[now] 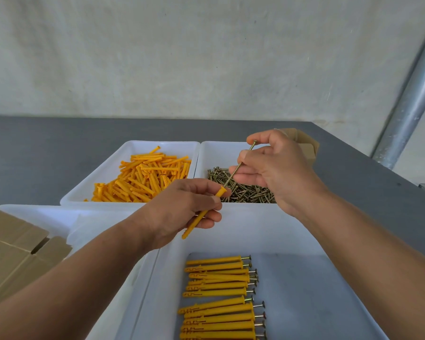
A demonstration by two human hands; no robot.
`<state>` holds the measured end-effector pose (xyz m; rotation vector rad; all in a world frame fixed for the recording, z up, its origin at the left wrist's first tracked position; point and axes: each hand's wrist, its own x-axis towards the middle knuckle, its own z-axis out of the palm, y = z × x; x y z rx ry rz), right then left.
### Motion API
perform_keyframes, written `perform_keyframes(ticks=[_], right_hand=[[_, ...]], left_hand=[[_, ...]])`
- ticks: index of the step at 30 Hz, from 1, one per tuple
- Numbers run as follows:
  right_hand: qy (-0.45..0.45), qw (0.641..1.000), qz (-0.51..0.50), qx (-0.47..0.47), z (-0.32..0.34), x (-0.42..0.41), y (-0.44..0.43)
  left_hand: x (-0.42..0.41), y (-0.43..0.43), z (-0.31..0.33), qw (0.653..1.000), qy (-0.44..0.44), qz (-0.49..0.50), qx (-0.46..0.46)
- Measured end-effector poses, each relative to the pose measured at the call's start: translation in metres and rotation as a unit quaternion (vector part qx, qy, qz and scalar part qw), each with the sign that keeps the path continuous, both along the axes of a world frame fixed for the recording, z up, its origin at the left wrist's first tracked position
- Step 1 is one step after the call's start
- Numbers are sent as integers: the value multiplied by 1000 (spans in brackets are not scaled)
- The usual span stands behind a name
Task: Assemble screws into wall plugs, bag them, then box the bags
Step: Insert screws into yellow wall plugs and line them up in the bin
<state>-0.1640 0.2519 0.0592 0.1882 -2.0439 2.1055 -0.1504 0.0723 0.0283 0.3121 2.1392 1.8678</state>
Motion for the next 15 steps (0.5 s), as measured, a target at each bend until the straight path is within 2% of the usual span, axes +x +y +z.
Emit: perform_keyframes(ticks=[8, 15], right_hand=[[-18, 998, -7, 63, -3, -3, 0], [-1, 969, -6, 247, -6, 1, 2]], left_hand=[[1, 1, 2, 1000, 13, 17, 4], [0, 0, 1, 998, 32, 46, 8]])
